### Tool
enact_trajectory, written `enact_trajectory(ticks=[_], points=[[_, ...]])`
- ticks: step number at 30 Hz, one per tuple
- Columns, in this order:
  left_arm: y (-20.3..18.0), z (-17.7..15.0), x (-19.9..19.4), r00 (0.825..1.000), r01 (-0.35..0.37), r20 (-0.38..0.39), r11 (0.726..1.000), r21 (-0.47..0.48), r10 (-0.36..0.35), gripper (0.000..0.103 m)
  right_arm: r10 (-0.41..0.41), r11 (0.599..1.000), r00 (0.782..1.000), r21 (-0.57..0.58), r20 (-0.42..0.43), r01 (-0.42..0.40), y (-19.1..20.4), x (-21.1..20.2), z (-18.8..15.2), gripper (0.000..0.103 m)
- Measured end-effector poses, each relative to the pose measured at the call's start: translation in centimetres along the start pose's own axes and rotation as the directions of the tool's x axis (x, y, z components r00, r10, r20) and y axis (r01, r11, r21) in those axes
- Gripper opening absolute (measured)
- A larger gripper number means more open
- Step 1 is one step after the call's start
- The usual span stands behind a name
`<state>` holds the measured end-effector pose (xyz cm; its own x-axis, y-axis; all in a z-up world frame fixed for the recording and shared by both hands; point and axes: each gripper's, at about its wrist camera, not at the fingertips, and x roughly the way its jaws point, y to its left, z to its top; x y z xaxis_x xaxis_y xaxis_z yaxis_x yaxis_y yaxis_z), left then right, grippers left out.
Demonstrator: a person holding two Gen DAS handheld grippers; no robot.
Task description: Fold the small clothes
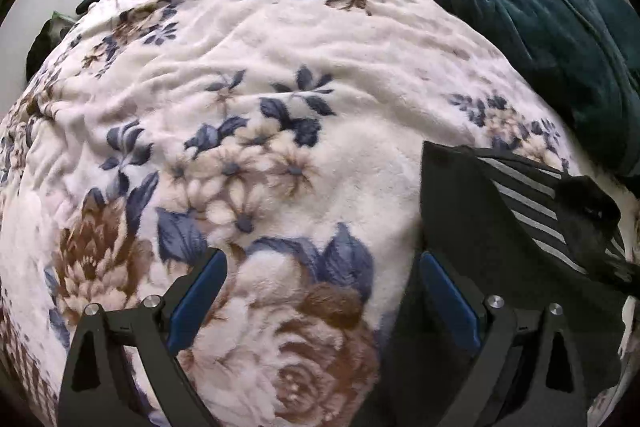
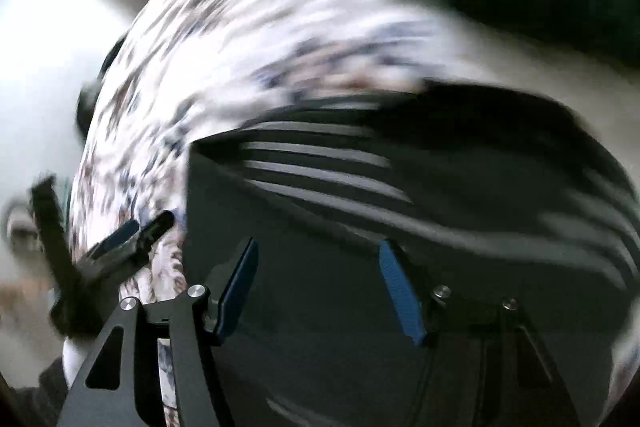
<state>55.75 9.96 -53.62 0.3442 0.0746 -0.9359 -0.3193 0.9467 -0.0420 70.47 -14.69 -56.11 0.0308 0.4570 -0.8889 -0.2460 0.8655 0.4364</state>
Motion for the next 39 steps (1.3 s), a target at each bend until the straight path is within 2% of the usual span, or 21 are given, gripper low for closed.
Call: enact_trajectory(ticks=[4, 5, 6, 7, 12, 16, 18, 19, 20, 21, 22, 24, 25, 27, 30, 33, 34, 35, 36, 37, 39], points=[[1.3, -1.1, 0.8, 0.999, 0.018, -0.042, 0.998, -0.058, -0.021, 0.099, 0.019, 0.997, 0.994, -0.077, -0.104, -0.027, 3.3, 5.9, 3.7, 0.062], [1.5, -1.4, 1.0, 0.998, 0.026, -0.048, 0.997, -0.071, -0.029, 0.099, 0.037, 0.994, 0.991, -0.096, -0.128, -0.050, 3.8, 6.6, 3.9, 0.045], [1.7, -1.6, 1.1, 0.998, 0.033, -0.050, 0.996, -0.082, -0.037, 0.099, 0.056, 0.990, 0.989, -0.121, -0.136, -0.073, 4.5, 7.0, 4.2, 0.011], [1.7, -1.8, 1.2, 0.998, 0.037, -0.053, 0.995, -0.089, -0.042, 0.099, 0.054, 0.988, 0.990, -0.139, -0.130, -0.072, 4.4, 7.0, 4.1, 0.003], [1.7, -2.5, 2.0, 0.995, 0.066, -0.065, 0.991, -0.115, -0.074, 0.099, -0.022, 0.989, 1.000, -0.149, 0.004, 0.022, 4.2, 4.8, 4.9, 0.003], [0.8, -2.8, 3.3, 0.995, 0.035, -0.096, 0.996, -0.077, -0.042, 0.099, -0.107, 0.986, 0.994, -0.123, 0.024, 0.109, 2.8, 5.2, 6.0, 0.003], [0.7, -2.8, 3.4, 0.993, 0.029, -0.111, 0.997, -0.072, -0.037, 0.099, -0.097, 0.991, 0.995, -0.099, -0.021, 0.095, 2.2, 6.3, 6.3, 0.003], [0.9, -2.7, 3.1, 0.994, 0.025, -0.106, 0.997, -0.076, -0.033, 0.099, -0.092, 0.993, 0.994, -0.076, -0.058, 0.088, 1.7, 6.6, 6.5, 0.007], [1.1, -2.4, 2.4, 0.995, 0.030, -0.088, 0.996, -0.087, -0.037, 0.099, -0.084, 0.996, 0.993, -0.034, -0.084, 0.081, 1.3, 6.9, 6.5, 0.015], [1.2, -2.1, 1.8, 0.997, 0.036, -0.072, 0.995, -0.095, -0.043, 0.099, -0.076, 0.997, 0.995, 0.008, -0.071, 0.077, 1.0, 6.5, 6.3, 0.023], [1.3, -1.8, 0.8, 0.998, 0.045, -0.049, 0.994, -0.104, -0.050, 0.099, -0.061, 0.997, 0.998, 0.051, -0.014, 0.062, 0.4, 4.9, 5.7, 0.030], [1.0, -1.2, -0.5, 0.997, 0.077, -0.017, 0.991, -0.105, -0.079, 0.099, -0.038, 0.994, 0.998, 0.104, 0.051, 0.033, -0.7, 2.5, 4.1, 0.053], [0.4, -0.9, -0.7, 0.995, 0.100, -0.010, 0.991, -0.088, -0.102, 0.099, -0.023, 0.990, 0.996, 0.143, 0.086, 0.010, -1.6, 0.9, 2.4, 0.055], [-1.4, -0.6, -0.2, 0.993, 0.111, -0.024, 0.993, -0.025, -0.112, 0.099, -0.021, 0.981, 0.994, 0.194, 0.106, 0.001, -3.1, -0.7, -0.9, 0.056], [-4.3, -1.0, 2.4, 0.996, 0.066, -0.060, 0.991, 0.115, -0.059, 0.099, -0.026, 0.971, 0.999, 0.238, 0.036, 0.017, -5.6, -0.6, -5.3, 0.056], [-4.6, -1.4, 4.8, 0.998, -0.021, -0.055, 0.976, 0.216, 0.034, 0.101, -0.137, 0.954, 0.990, 0.265, -0.018, 0.137, -8.8, -0.3, -9.3, 0.056], [-4.2, -1.2, 5.4, 0.997, -0.028, -0.061, 0.975, 0.218, 0.042, 0.101, -0.196, 0.942, 0.981, 0.275, -0.009, 0.191, -10.0, -0.9, -10.1, 0.056], [-3.8, -1.0, 5.6, 0.997, -0.030, -0.066, 0.977, 0.211, 0.045, 0.101, -0.283, 0.918, 0.959, 0.291, 0.005, 0.269, -11.5, -1.8, -10.9, 0.055], [-3.4, -0.9, 5.6, 0.996, -0.033, -0.073, 0.979, 0.201, 0.048, 0.101, -0.372, 0.879, 0.928, 0.321, 0.003, 0.352, -13.2, -2.9, -11.5, 0.053], [-3.1, -0.7, 5.5, 0.996, -0.028, -0.082, 0.982, 0.189, 0.044, 0.101, -0.385, 0.863, 0.923, 0.355, 0.004, 0.359, -14.3, -3.7, -11.8, 0.050], [-3.0, -0.7, 4.6, 0.995, -0.042, -0.076, 0.982, 0.182, 0.057, 0.101, -0.274, 0.855, 0.959, 0.475, 0.069, 0.210, -16.7, -6.6, -12.8, 0.049]])
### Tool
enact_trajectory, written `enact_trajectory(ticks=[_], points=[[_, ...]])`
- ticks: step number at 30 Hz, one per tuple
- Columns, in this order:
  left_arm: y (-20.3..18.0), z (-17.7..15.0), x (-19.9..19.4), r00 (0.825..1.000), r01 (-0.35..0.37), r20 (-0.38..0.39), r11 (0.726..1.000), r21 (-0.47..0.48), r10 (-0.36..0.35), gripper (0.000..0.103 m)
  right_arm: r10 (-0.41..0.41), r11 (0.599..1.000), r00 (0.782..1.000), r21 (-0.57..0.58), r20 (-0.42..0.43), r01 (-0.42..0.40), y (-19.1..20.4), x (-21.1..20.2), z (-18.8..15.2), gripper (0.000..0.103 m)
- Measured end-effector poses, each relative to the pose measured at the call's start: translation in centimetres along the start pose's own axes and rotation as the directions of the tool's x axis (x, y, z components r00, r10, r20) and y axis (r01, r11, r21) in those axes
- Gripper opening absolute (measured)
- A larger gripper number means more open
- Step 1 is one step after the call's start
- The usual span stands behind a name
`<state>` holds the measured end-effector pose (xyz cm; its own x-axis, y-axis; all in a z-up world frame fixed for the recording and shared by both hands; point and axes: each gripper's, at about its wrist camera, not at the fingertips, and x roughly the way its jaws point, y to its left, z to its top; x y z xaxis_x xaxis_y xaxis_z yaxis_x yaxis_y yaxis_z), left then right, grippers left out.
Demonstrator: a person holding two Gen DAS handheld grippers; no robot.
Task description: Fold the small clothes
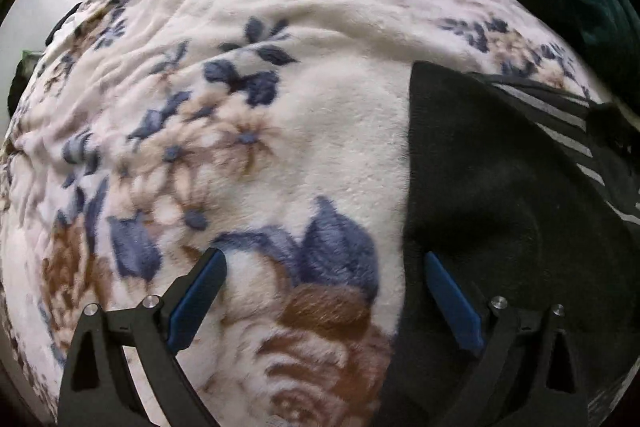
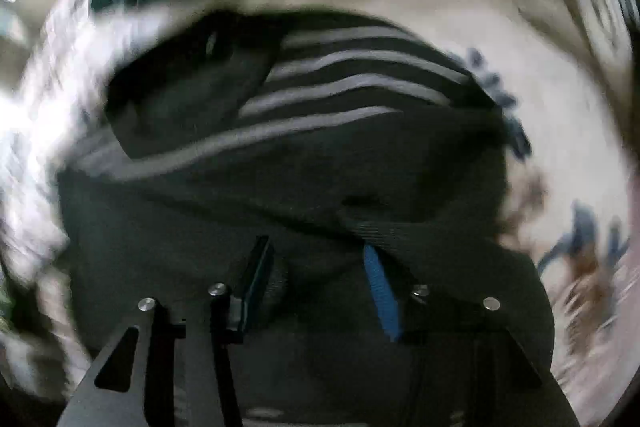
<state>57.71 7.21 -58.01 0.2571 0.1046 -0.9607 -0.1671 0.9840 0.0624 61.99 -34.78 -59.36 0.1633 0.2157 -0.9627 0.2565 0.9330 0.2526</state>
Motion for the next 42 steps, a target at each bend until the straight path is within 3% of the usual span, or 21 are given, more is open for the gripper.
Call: enact_trajectory(ticks=[1, 5, 9, 13, 14, 15, 16, 19, 21, 22, 24, 25, 26, 27, 28, 29, 35, 38, 42], points=[[-0.1, 0.0, -0.5, 1.000, -0.007, 0.008, 1.000, 0.004, 0.007, 0.101, 0.008, 1.000, 1.000, 0.020, 0.018, -0.008, -0.6, -0.9, 0.1, 0.050], [-0.7, 0.2, -3.2, 0.998, 0.003, 0.060, 1.000, 0.005, -0.003, 0.101, -0.084, 0.995, 0.985, 0.057, 0.148, 0.077, -3.2, -5.9, -0.2, 0.060], [-3.3, 0.8, -3.8, 0.994, 0.018, 0.102, 0.998, 0.061, -0.024, 0.101, -0.127, 0.986, 0.988, 0.123, 0.091, 0.116, -6.6, -6.1, -0.2, 0.063], [-6.0, 1.0, -0.8, 0.997, -0.002, 0.074, 0.990, 0.138, -0.008, 0.101, -0.048, 0.982, 0.999, 0.181, -0.001, 0.048, -8.9, -3.5, -1.2, 0.062], [-6.0, 1.2, -0.3, 0.998, -0.007, 0.070, 0.988, 0.154, -0.004, 0.102, -0.041, 0.984, 0.999, 0.173, 0.019, 0.037, -8.7, -3.4, -1.5, 0.048], [-6.1, 1.2, -0.1, 0.997, -0.001, 0.072, 0.987, 0.163, -0.011, 0.102, -0.049, 0.988, 0.997, 0.147, 0.063, 0.039, -8.3, -3.7, -1.7, 0.018], [-6.1, 1.4, 0.0, 0.997, 0.005, 0.074, 0.986, 0.168, -0.018, 0.103, -0.074, 0.991, 0.993, 0.116, 0.093, 0.063, -7.8, -3.9, -1.9, 0.011], [-5.5, 1.8, -0.1, 0.997, 0.020, 0.070, 0.986, 0.164, -0.032, 0.103, -0.172, 0.984, 0.967, 0.088, 0.187, 0.158, -6.5, -5.3, -2.1, 0.004], [-5.0, 1.7, 0.0, 0.997, 0.040, 0.061, 0.988, 0.147, -0.050, 0.103, -0.225, 0.973, 0.953, 0.097, 0.201, 0.209, -6.8, -5.5, -1.7, 0.001], [-4.9, 1.9, 0.1, 0.997, 0.045, 0.055, 0.990, 0.137, -0.053, 0.103, -0.221, 0.973, 0.961, 0.107, 0.168, 0.205, -7.4, -5.0, -1.3, 0.001], [-4.7, 1.7, -0.6, 0.997, 0.042, 0.053, 0.992, 0.116, -0.048, 0.103, -0.121, 0.981, 0.991, 0.162, 0.060, 0.110, -9.0, -3.8, -1.0, 0.002], [-4.7, 1.6, -1.4, 0.997, 0.037, 0.063, 0.993, 0.113, -0.044, 0.103, -0.098, 0.979, 0.994, 0.184, 0.040, 0.089, -9.6, -4.0, -1.2, 0.003], [-4.7, 1.4, -2.3, 0.997, 0.033, 0.072, 0.993, 0.110, -0.041, 0.103, -0.099, 0.977, 0.994, 0.191, 0.043, 0.089, -9.8, -4.8, -1.6, 0.015], [-4.7, 1.0, -3.7, 0.995, 0.046, 0.083, 0.994, 0.102, -0.054, 0.103, -0.092, 0.978, 0.995, 0.191, 0.050, 0.080, -10.0, -5.9, -2.1, 0.051], [-4.8, 0.5, -4.7, 0.993, 0.064, 0.092, 0.993, 0.099, -0.073, 0.103, -0.081, 0.978, 0.995, 0.195, 0.053, 0.069, -10.1, -6.6, -2.6, 0.073], [-5.0, -0.2, -6.0, 0.991, 0.083, 0.100, 0.992, 0.097, -0.092, 0.103, -0.057, 0.978, 0.997, 0.204, 0.054, 0.045, -10.3, -7.8, -3.4, 0.101], [-8.9, -6.3, -12.2, 0.982, 0.157, 0.078, 0.976, 0.150, -0.170, 0.103, -0.048, 0.985, 0.998, 0.165, 0.031, 0.042, -11.3, -13.2, -8.4, 0.102], [-12.7, -11.2, -14.2, 0.979, 0.195, 0.024, 0.964, 0.183, -0.203, 0.103, -0.044, 0.992, 0.999, 0.121, -0.002, 0.044, -13.2, -14.5, -10.6, 0.102], [-19.5, -20.6, -16.1, 0.965, 0.259, -0.097, 0.941, 0.219, -0.243, 0.103, -0.001, 0.999, 0.997, 0.053, -0.072, 0.005, -17.0, -15.4, -12.1, 0.102]])
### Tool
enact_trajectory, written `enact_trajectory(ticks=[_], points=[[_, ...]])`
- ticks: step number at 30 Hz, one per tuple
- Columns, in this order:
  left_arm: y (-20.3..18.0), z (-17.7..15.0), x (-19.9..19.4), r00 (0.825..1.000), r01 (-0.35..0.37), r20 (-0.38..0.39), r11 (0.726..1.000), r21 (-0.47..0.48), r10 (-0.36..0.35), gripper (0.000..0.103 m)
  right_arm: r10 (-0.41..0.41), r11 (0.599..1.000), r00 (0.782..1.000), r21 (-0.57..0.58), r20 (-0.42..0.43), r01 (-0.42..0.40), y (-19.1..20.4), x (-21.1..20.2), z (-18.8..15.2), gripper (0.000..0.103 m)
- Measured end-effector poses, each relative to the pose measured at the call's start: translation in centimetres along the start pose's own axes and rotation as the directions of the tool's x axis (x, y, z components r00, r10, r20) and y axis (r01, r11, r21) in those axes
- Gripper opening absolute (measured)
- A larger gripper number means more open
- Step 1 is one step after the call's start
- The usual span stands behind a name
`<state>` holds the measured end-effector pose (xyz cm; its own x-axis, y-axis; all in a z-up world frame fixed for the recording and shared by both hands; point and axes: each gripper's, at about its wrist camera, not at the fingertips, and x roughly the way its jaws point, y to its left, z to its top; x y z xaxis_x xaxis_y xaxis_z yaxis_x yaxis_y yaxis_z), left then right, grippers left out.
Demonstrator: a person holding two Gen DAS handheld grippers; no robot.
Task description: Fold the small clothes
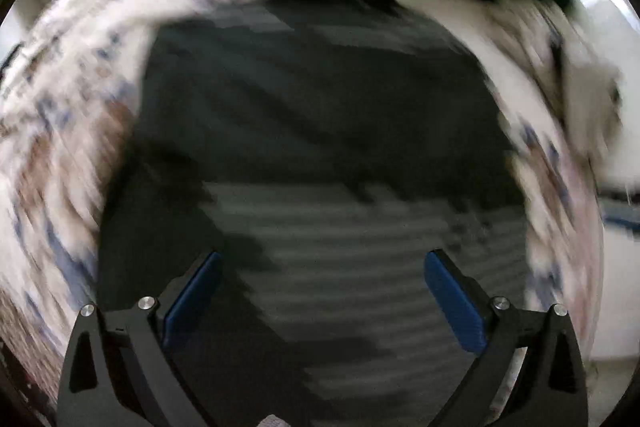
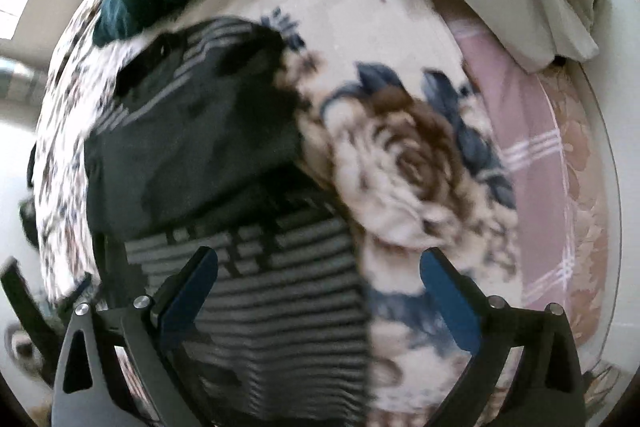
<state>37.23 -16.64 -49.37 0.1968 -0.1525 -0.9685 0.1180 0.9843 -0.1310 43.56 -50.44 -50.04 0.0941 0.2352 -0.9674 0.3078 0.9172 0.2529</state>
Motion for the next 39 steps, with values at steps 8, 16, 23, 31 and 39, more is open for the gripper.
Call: enact_trajectory(ticks=[8, 16, 23, 31, 39], points=[[-16.5, -13.6, 4.8, 0.968, 0.068, -0.246, 0.994, 0.085, -0.045, 0.103, 0.039, 0.990, 0.995, -0.134, -0.089, -0.051, -6.3, 0.2, 0.4, 0.102], [-20.2, -16.6, 8.1, 0.980, -0.039, -0.182, 0.975, 0.217, 0.080, 0.043, 0.185, 0.966, 0.975, -0.157, -0.123, -0.203, -7.3, 3.9, 4.7, 0.102], [-18.1, -15.8, 6.0, 0.995, -0.023, -0.094, 0.982, 0.188, 0.041, 0.004, 0.386, 0.910, 0.910, -0.103, -0.150, -0.402, -2.8, 10.4, 12.7, 0.101], [-16.7, -15.2, 3.0, 0.999, 0.002, -0.049, 0.993, 0.114, 0.004, 0.004, 0.436, 0.894, 0.888, -0.044, -0.147, -0.446, 2.2, 16.3, 19.3, 0.015], [-10.8, -14.6, -3.0, 0.999, 0.028, 0.047, 0.999, -0.020, -0.027, 0.004, 0.369, 0.921, 0.926, -0.102, -0.080, -0.376, 6.1, 11.2, 20.1, 0.006]])
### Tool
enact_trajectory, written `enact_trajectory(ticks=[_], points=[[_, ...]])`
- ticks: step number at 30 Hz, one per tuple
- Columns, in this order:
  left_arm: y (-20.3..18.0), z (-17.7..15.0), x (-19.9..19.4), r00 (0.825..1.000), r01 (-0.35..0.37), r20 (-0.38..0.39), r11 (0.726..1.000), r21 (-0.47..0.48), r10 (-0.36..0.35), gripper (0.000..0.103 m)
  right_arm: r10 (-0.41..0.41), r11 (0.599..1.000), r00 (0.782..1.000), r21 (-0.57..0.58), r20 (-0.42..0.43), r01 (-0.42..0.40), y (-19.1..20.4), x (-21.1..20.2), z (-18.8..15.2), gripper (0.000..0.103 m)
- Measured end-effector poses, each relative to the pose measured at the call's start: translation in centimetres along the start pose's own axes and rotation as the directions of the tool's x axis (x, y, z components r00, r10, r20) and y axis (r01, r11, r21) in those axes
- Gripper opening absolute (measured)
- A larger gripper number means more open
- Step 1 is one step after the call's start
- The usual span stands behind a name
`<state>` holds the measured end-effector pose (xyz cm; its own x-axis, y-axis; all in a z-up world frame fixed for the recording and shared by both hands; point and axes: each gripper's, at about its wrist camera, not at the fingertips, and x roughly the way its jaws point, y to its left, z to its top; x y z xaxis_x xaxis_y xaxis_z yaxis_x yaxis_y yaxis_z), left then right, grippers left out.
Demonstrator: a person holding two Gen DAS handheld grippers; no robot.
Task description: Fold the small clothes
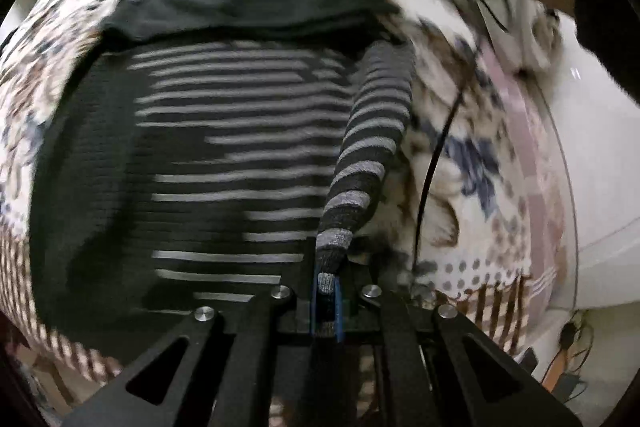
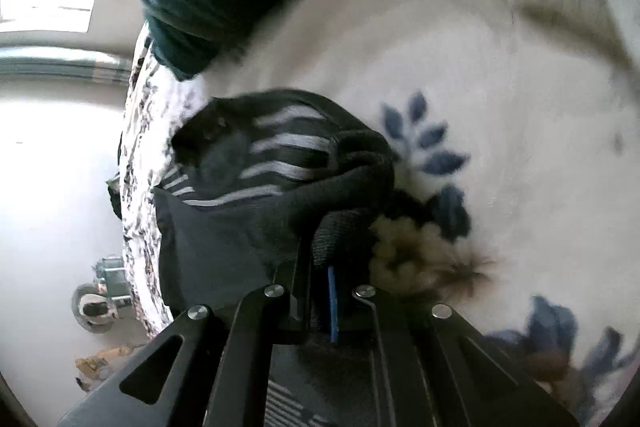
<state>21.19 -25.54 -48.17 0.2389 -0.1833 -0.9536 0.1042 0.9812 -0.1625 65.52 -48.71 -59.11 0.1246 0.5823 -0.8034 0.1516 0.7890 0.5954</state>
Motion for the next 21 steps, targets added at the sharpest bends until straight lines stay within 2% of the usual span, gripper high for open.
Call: enact_trajectory(ticks=[2, 6, 13, 16, 21], points=[[2.1, 0.6, -1.7, 0.999, 0.008, 0.034, 0.999, -0.044, -0.006, 0.004, -0.031, 0.999, 1.000, -0.045, -0.003, 0.030, 1.9, -1.2, 0.3, 0.006], [7.7, 0.9, -4.7, 0.996, 0.030, 0.082, 0.991, -0.133, -0.019, 0.004, -0.120, 0.983, 0.993, -0.144, -0.015, 0.116, 8.8, -2.1, 0.9, 0.006], [17.7, 0.2, -6.9, 0.993, 0.090, 0.101, 0.943, -0.319, -0.060, 0.004, -0.218, 0.947, 0.976, -0.248, -0.023, 0.206, 21.3, 1.2, 1.8, 0.006], [22.2, -0.8, -6.8, 0.993, 0.096, 0.099, 0.914, -0.394, -0.062, 0.004, -0.262, 0.927, 0.965, -0.286, -0.027, 0.244, 27.2, 5.8, 2.5, 0.006], [28.5, -2.1, -5.6, 0.993, 0.111, 0.095, 0.860, -0.498, -0.073, 0.004, -0.333, 0.902, 0.941, -0.312, -0.060, 0.299, 34.6, 16.7, 2.8, 0.006]])
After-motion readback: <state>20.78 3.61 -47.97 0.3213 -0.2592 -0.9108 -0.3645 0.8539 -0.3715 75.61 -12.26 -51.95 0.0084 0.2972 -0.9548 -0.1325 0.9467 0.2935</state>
